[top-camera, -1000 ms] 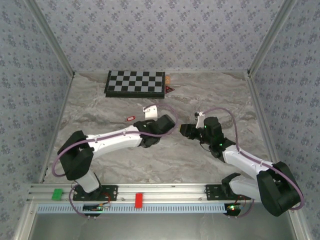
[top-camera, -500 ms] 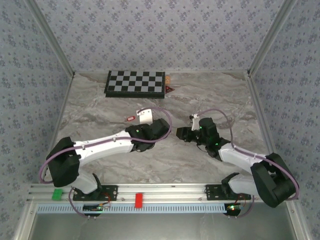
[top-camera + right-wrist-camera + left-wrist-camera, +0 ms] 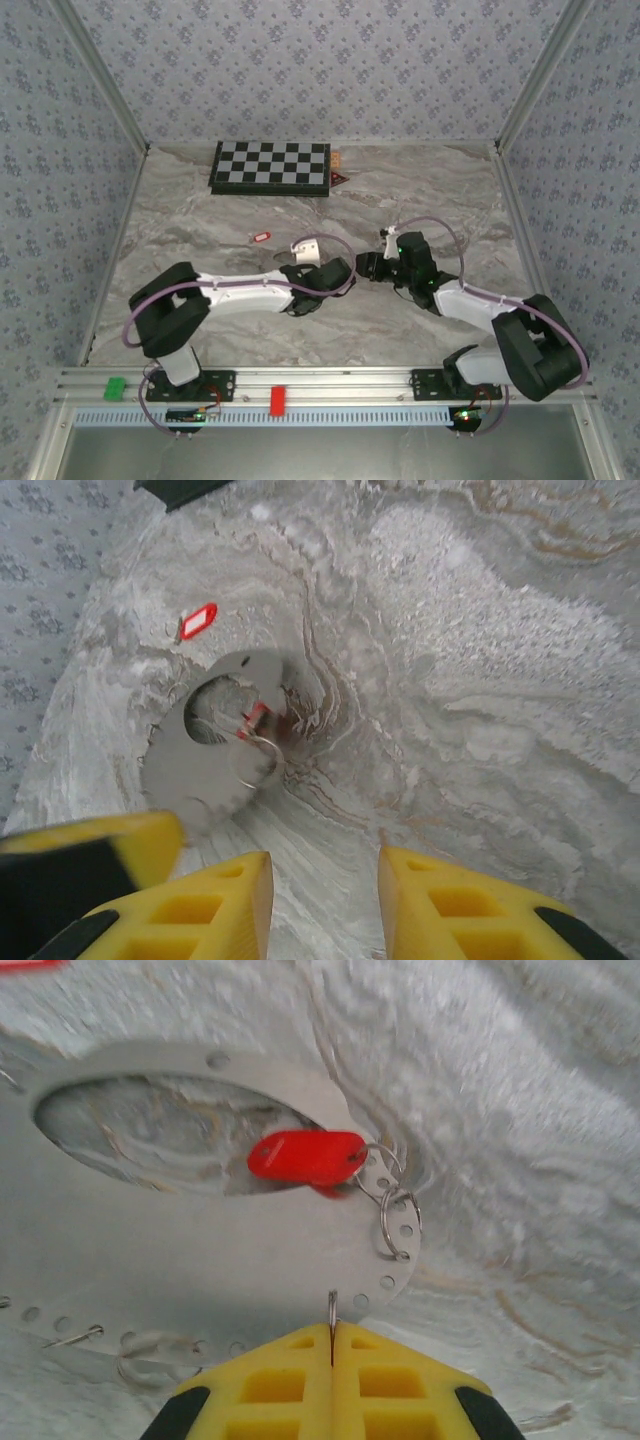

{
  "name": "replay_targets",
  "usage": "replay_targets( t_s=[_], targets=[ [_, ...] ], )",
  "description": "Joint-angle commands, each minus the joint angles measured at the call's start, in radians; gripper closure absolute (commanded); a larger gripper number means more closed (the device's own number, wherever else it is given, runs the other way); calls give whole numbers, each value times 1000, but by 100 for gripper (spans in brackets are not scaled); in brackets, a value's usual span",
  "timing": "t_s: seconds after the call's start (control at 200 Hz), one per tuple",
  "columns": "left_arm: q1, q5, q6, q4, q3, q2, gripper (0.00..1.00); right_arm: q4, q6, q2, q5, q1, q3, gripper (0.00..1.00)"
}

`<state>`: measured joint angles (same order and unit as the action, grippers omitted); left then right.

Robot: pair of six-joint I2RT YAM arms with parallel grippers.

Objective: Put the keys on the keyring

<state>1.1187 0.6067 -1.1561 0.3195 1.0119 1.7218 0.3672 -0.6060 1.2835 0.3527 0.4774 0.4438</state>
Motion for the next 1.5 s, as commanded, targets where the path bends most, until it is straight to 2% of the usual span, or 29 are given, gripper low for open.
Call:
replay_targets(
  t_s=[0.0, 0.075, 0.155, 0.315, 0.45, 0.555, 0.7, 0.86, 0.995, 1.124, 1.209, 1.299, 1.414, 1.494],
  targets=[
    [1, -65, -21, -36, 52, 45, 100, -48, 14, -59, -26, -11, 9, 66],
    [-2, -76, -7, -34, 78, 65, 94, -66, 25, -84, -35, -16, 2, 65],
    [-11, -107, 1, -45, 87, 76, 81, -73, 31, -101, -39, -21, -7, 64],
    [-38, -156, 8, -30, 85, 51, 75, -76, 44, -107, -37, -23, -11, 63],
    [-66, -119, 78, 11, 62, -32, 74, -31, 51, -98, -24, -9, -25, 61],
    [-128, -128, 183, 32, 37, -88, 74, -2, 92, -92, -68, 52, -34, 58],
    [-244, -212, 364, 29, -21, -141, 73, -55, 221, -83, -197, 178, 3, 55],
    [-359, -325, 483, -56, -128, -194, 71, -136, 375, -28, -313, 299, 75, 56],
    [-427, -380, 481, -100, -196, -216, 71, -260, 479, 80, -375, 370, 172, 59],
    [-435, -395, 476, -133, -234, -251, 70, -323, 537, 194, -467, 446, 255, 57],
    [-437, -395, 482, -130, -244, -285, 66, -369, 558, 267, -531, 486, 314, 57],
    [-441, -391, 483, -123, -259, -335, 63, -404, 563, 336, -578, 511, 362, 58],
    [-444, -387, 475, -125, -290, -412, 55, -429, 552, 382, -619, 514, 390, 60],
    [-444, -388, 468, -123, -309, -459, 54, -427, 559, 400, -619, 514, 398, 59]
  ],
)
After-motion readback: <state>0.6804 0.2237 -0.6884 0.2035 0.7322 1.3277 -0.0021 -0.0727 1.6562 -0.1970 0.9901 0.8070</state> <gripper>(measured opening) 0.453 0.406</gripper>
